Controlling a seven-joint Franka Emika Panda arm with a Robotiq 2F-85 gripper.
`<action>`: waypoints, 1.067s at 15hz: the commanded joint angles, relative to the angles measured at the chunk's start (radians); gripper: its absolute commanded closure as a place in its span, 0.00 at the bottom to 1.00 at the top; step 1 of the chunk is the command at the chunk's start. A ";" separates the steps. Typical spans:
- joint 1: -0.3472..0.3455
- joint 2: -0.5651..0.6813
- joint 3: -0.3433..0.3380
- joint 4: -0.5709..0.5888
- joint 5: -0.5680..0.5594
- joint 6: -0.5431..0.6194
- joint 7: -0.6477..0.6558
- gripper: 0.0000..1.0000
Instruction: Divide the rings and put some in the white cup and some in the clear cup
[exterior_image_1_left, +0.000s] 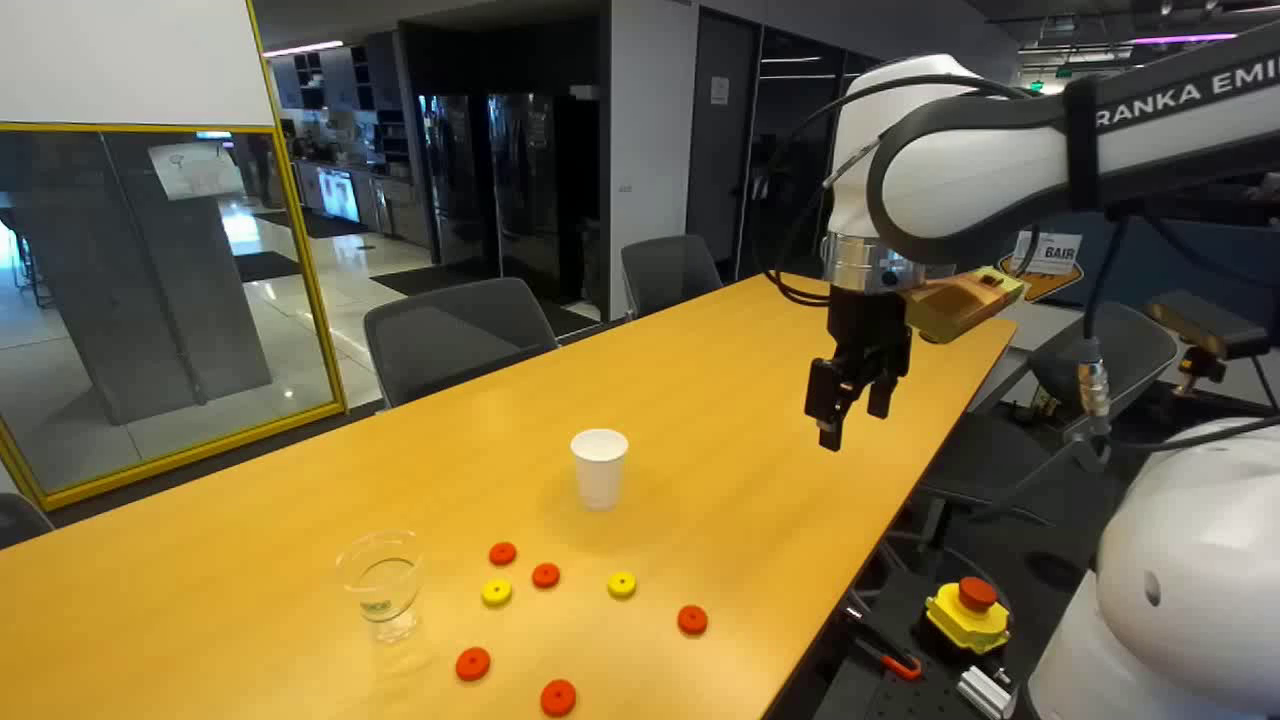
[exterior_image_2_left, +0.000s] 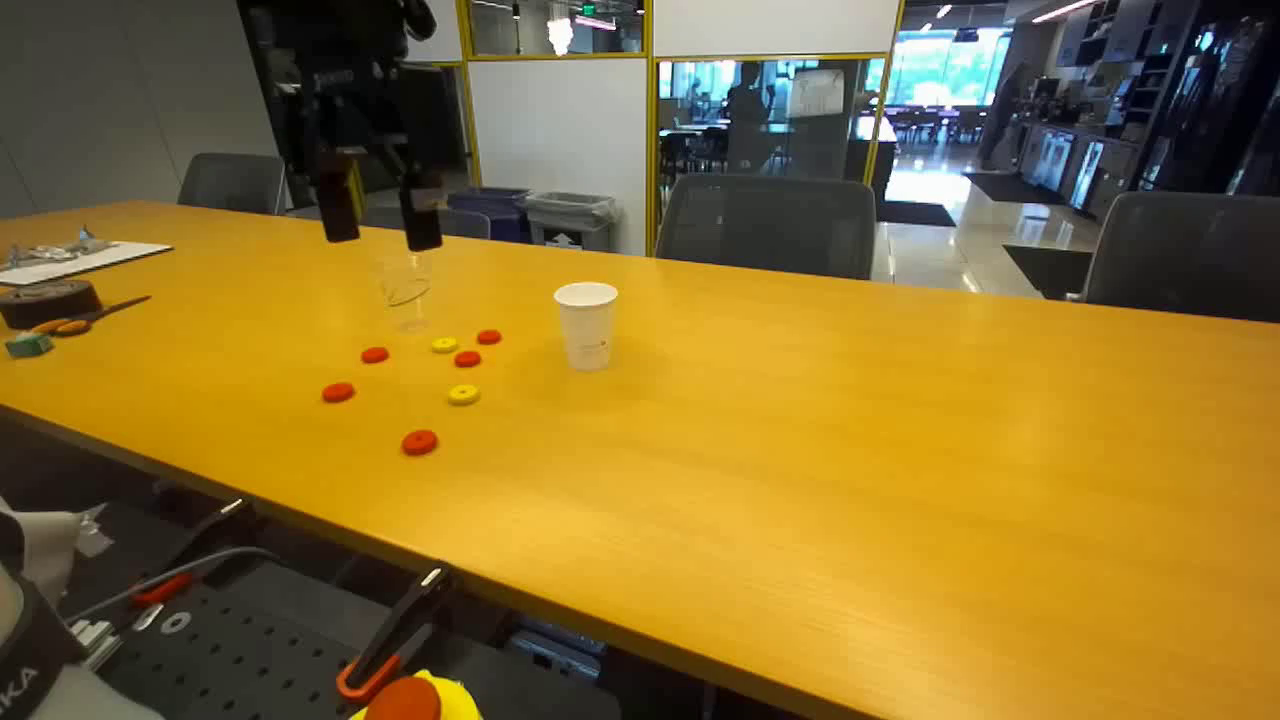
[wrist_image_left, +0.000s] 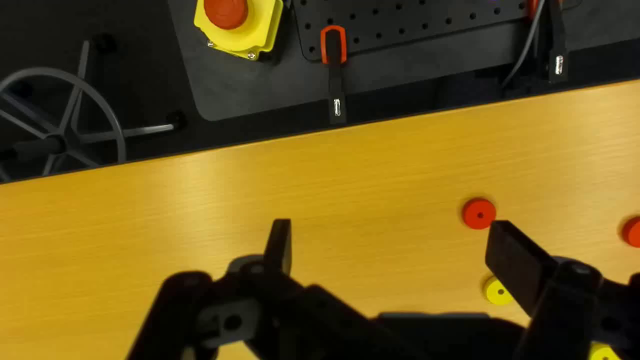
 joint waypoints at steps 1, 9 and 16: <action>0.009 0.001 -0.008 0.001 -0.006 -0.004 0.006 0.00; 0.042 0.034 -0.003 0.022 0.026 0.058 0.008 0.00; 0.180 0.270 0.121 0.141 0.143 0.315 0.087 0.00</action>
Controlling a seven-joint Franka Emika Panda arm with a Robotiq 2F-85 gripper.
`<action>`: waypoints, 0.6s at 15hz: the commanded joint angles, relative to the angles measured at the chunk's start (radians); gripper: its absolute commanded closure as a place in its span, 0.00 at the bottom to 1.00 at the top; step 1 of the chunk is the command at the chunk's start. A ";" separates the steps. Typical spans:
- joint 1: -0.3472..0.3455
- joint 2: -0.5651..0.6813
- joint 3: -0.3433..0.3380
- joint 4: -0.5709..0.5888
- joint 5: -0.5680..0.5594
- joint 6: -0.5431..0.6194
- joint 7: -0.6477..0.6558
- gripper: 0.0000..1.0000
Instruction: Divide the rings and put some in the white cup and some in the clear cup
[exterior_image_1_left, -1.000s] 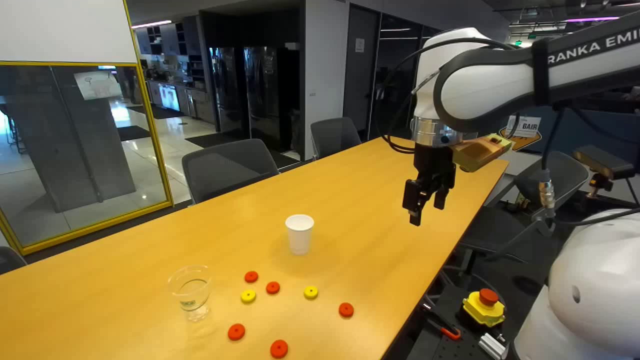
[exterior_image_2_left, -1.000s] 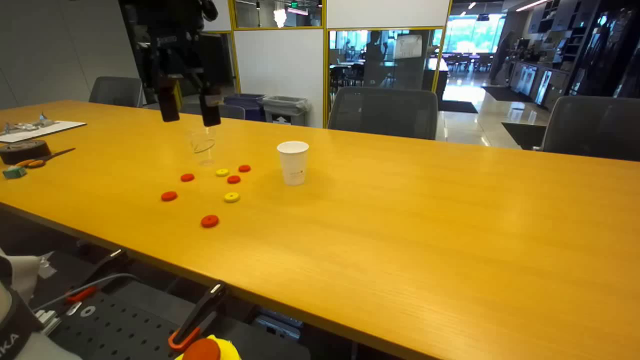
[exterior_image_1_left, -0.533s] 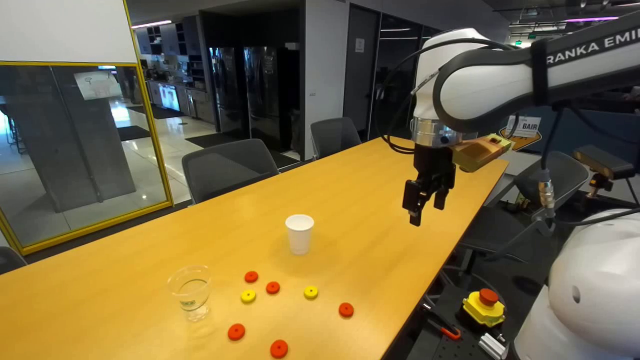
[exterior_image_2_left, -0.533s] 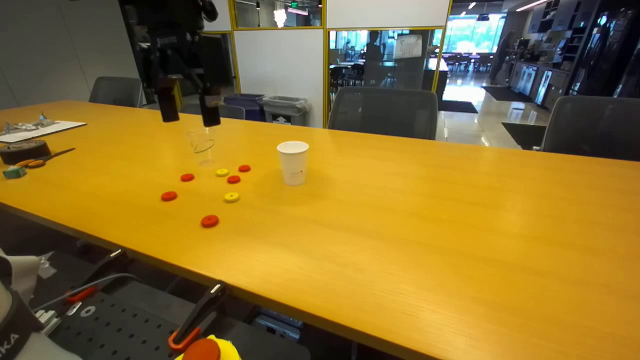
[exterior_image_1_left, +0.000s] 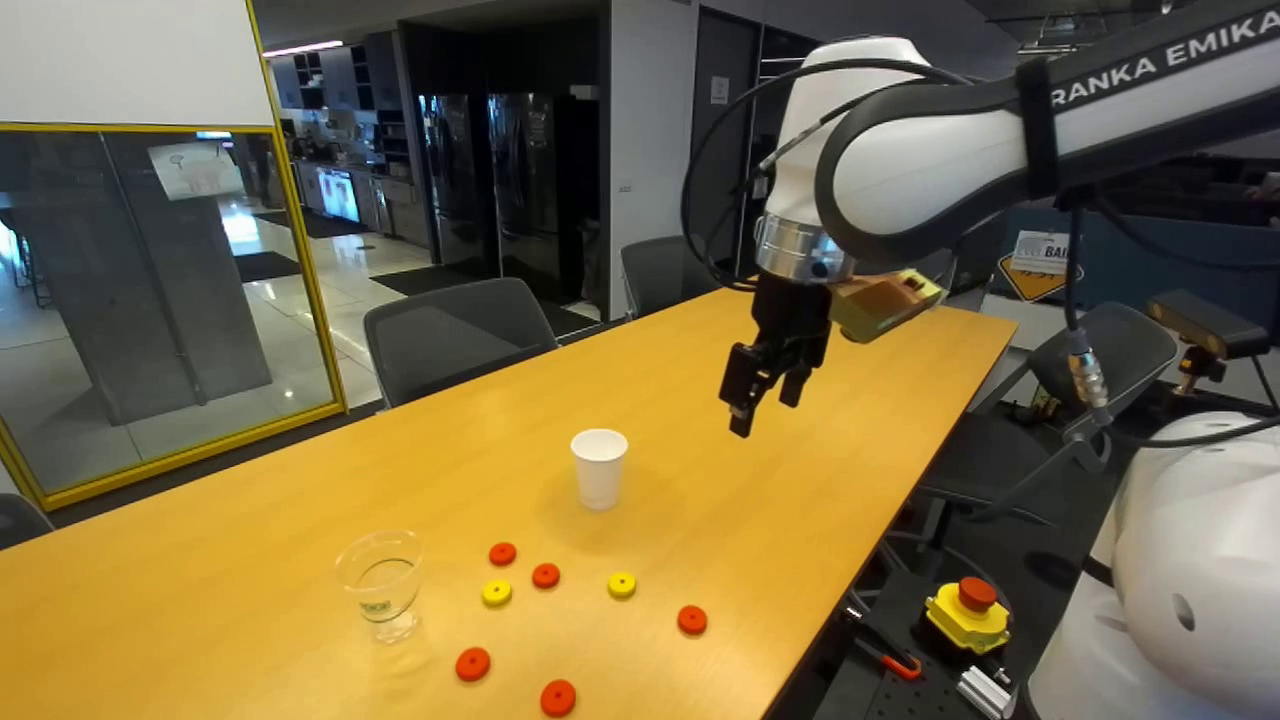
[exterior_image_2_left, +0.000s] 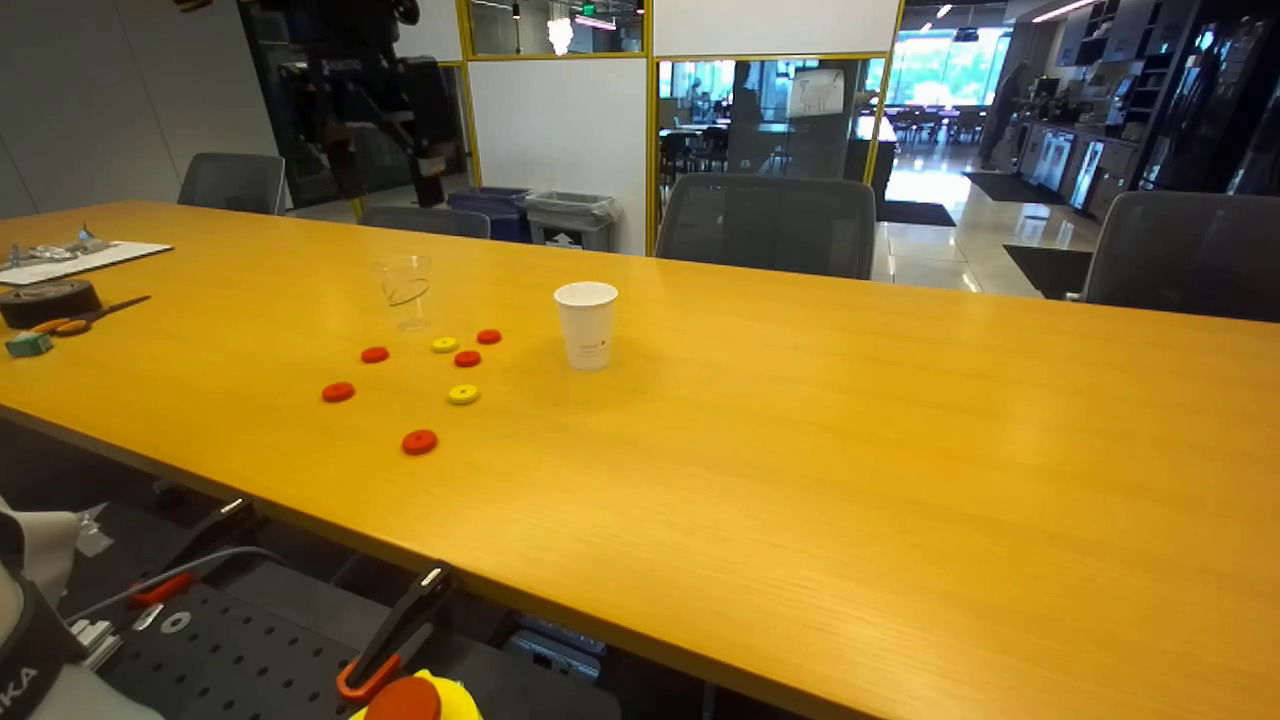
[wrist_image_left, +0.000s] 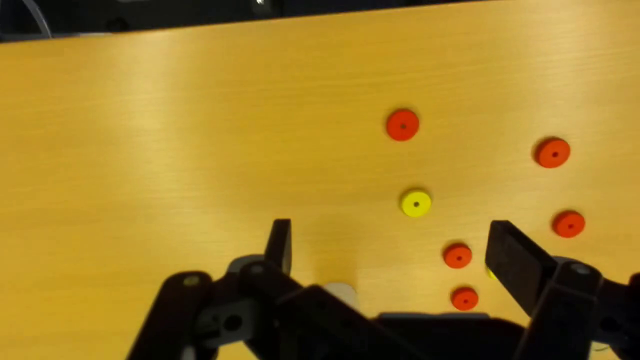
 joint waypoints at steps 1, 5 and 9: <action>0.063 0.204 0.085 0.111 0.033 0.123 0.064 0.00; 0.071 0.432 0.155 0.257 -0.016 0.188 0.120 0.00; 0.069 0.666 0.159 0.440 -0.061 0.204 0.130 0.00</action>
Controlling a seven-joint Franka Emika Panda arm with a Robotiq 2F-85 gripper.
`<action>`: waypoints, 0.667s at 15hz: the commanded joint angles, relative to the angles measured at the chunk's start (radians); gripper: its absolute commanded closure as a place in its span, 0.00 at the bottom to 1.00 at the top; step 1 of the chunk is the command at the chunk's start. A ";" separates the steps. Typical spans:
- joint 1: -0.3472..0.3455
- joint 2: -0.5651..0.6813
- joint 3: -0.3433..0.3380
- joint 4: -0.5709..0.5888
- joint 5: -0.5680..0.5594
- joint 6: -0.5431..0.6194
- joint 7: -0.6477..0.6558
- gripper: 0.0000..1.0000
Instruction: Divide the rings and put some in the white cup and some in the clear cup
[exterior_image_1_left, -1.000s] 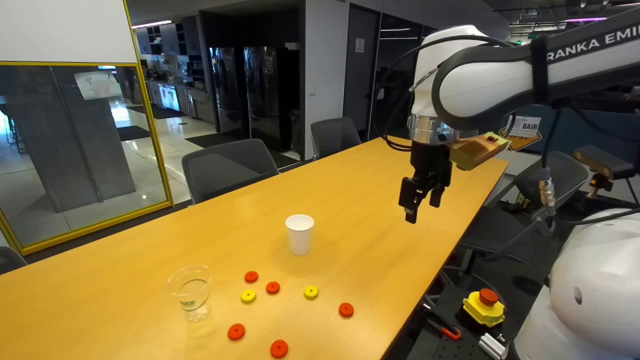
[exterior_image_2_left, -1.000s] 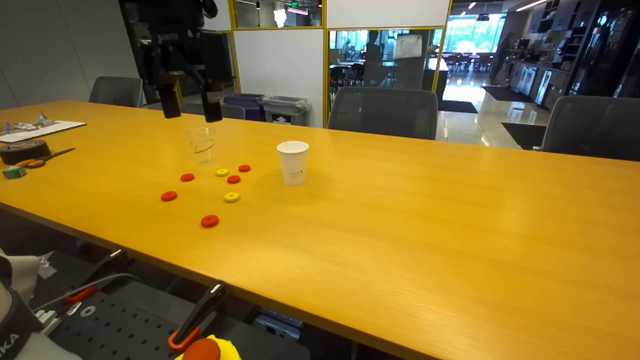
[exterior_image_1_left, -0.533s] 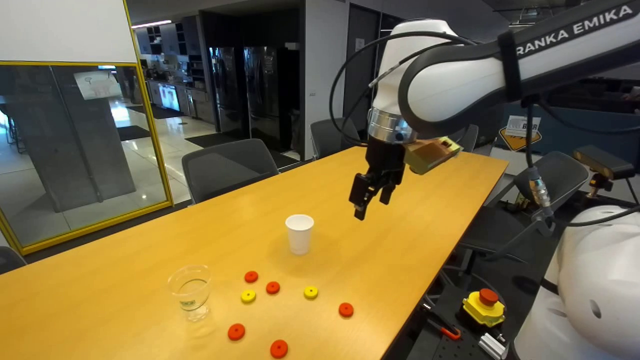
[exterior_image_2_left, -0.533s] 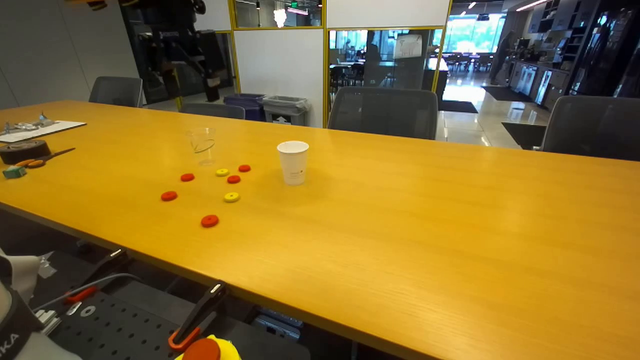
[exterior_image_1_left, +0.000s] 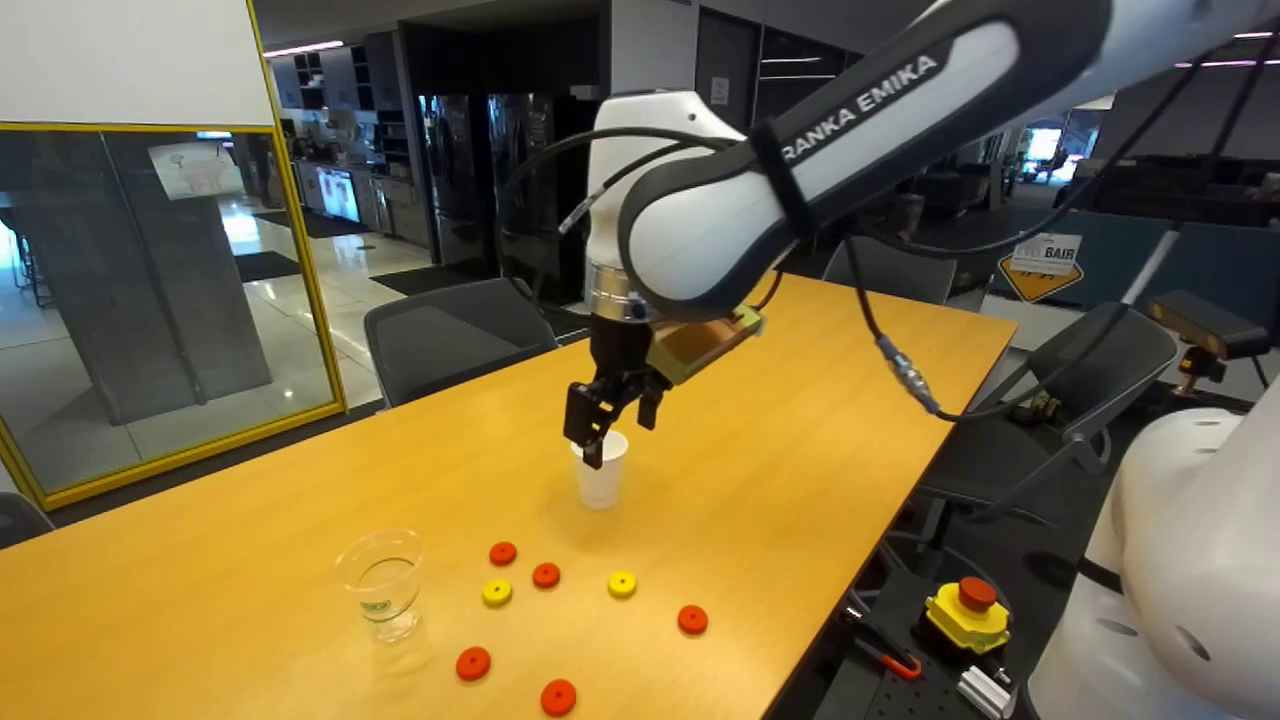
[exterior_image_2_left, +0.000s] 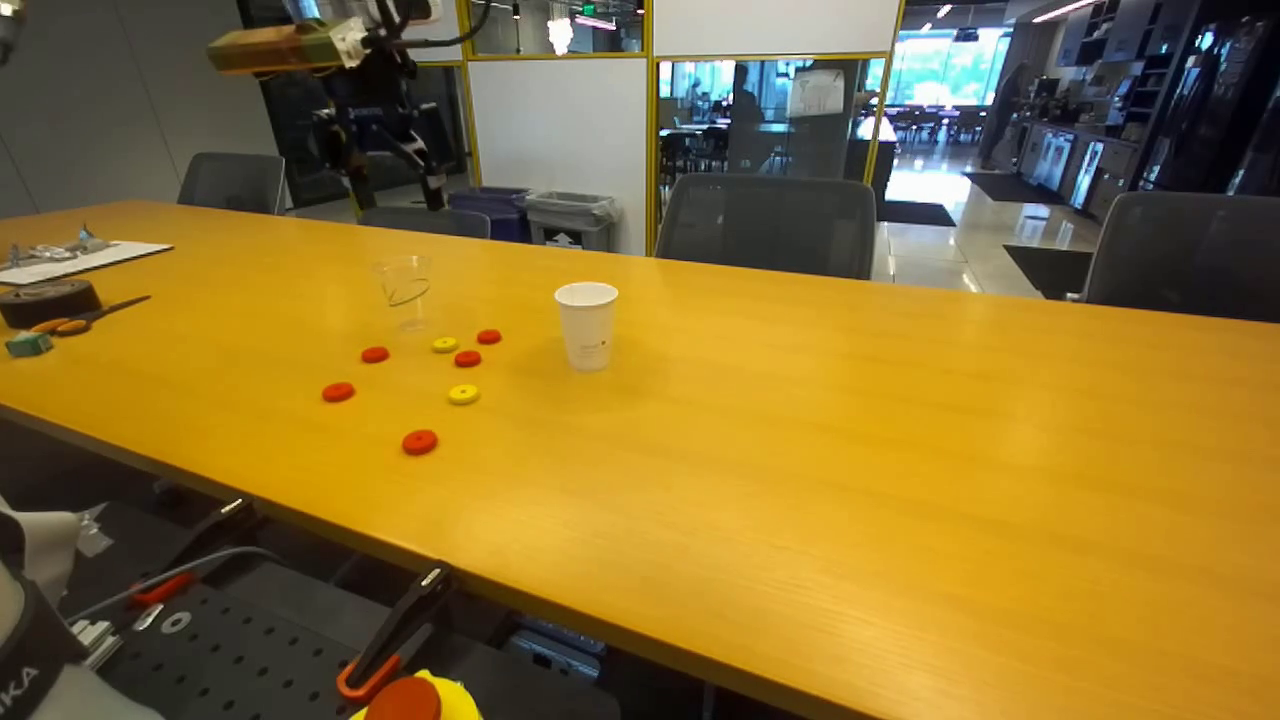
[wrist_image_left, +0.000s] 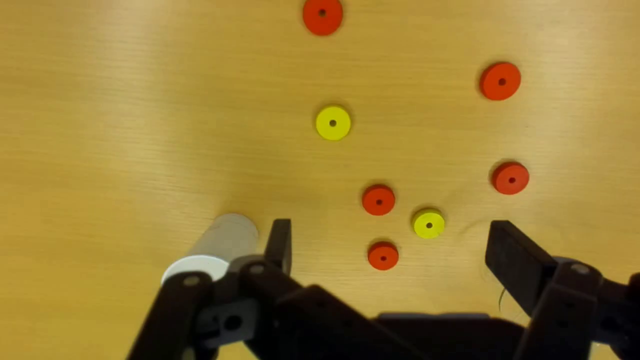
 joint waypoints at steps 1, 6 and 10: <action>-0.003 0.256 -0.006 0.221 -0.056 0.015 0.032 0.00; 0.020 0.494 -0.046 0.430 -0.024 0.027 0.003 0.00; 0.030 0.610 -0.056 0.503 0.016 0.053 -0.006 0.00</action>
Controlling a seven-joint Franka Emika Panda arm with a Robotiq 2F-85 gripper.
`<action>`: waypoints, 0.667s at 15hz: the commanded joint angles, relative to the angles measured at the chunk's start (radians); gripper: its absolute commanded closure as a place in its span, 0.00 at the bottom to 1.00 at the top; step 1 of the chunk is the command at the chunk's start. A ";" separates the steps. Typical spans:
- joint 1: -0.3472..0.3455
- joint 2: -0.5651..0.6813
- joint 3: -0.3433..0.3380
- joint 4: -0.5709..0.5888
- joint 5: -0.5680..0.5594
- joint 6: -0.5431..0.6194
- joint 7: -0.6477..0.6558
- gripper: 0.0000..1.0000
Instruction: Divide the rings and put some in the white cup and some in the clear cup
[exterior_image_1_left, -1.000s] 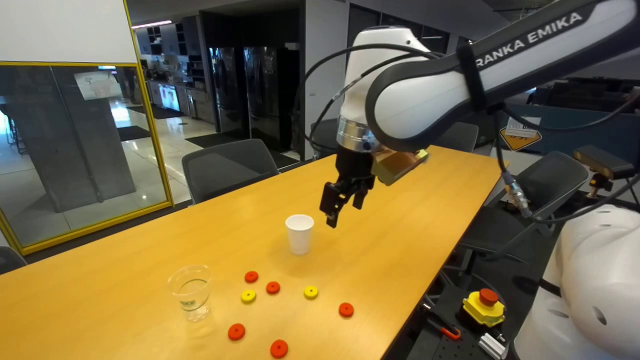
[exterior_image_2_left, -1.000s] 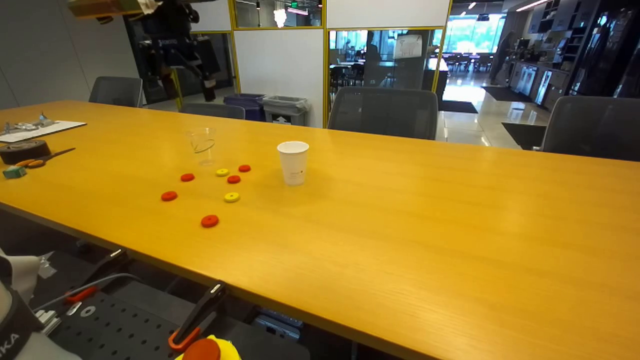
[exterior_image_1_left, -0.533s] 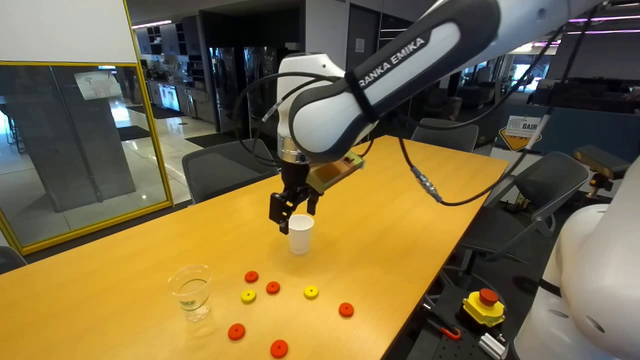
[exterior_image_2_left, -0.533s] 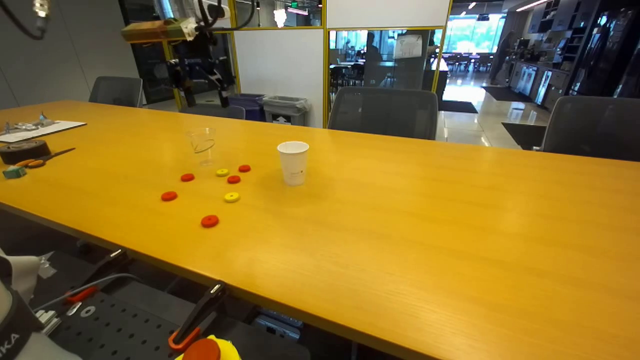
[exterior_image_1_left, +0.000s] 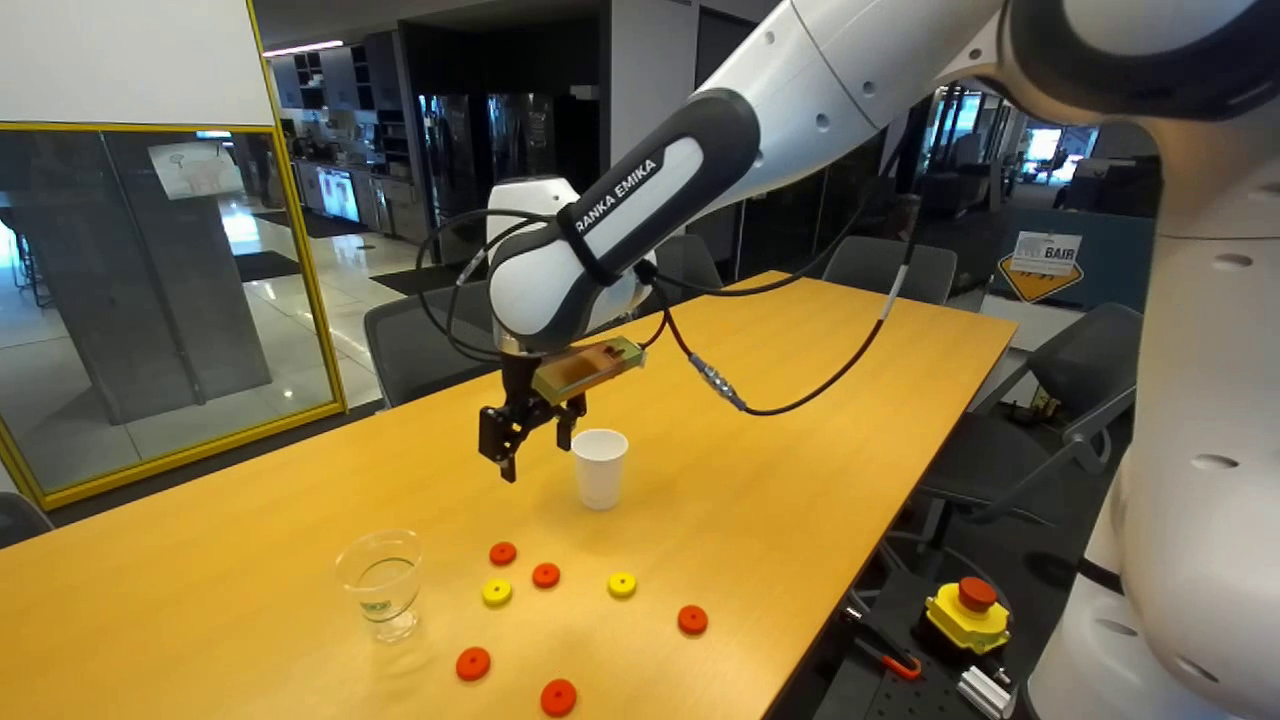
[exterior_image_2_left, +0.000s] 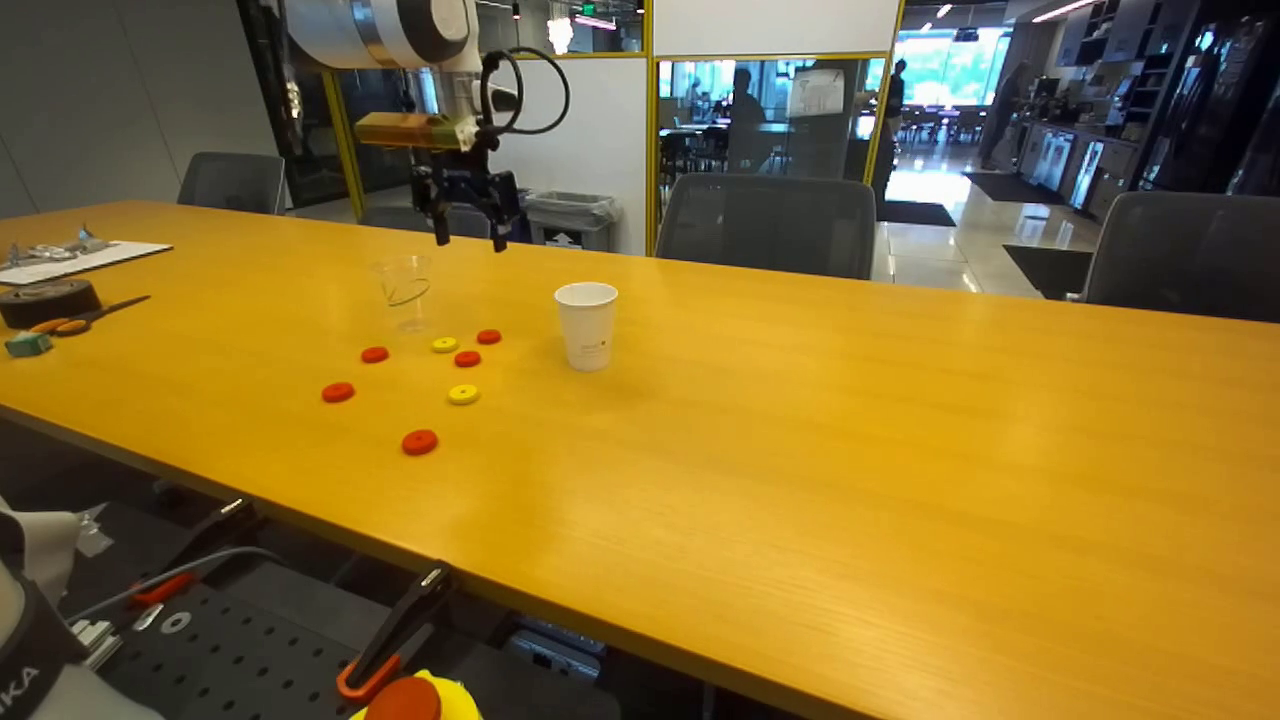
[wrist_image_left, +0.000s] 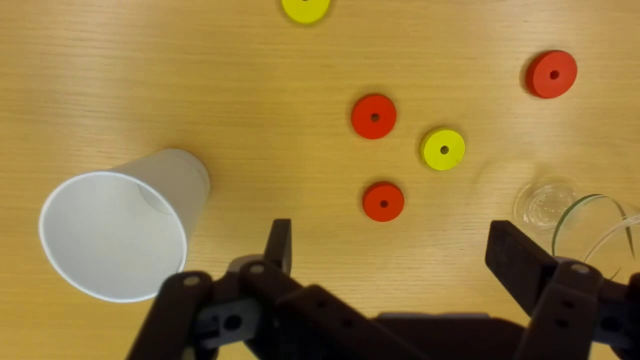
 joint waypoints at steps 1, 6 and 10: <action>0.032 0.110 -0.021 0.089 0.036 0.045 -0.003 0.00; 0.071 0.198 -0.039 0.102 0.032 0.179 0.053 0.00; 0.097 0.247 -0.055 0.104 0.045 0.233 0.099 0.00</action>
